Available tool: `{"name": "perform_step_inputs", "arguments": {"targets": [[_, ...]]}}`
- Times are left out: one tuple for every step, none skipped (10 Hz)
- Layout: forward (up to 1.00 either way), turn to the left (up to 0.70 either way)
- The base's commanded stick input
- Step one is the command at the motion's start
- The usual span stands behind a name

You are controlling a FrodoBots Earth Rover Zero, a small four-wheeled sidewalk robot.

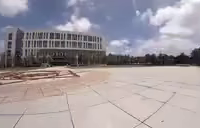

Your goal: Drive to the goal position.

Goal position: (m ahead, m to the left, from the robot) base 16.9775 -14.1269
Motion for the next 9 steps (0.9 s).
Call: {"name": "perform_step_inputs", "arguments": {"targets": [[1.00,-0.22],[1.00,-0.06],[1.00,-0.28],[1.00,-0.21],[1.00,-0.19],[1.00,-0.18],[1.00,0.00],[1.00,-0.16],[1.00,-0.02]]}}
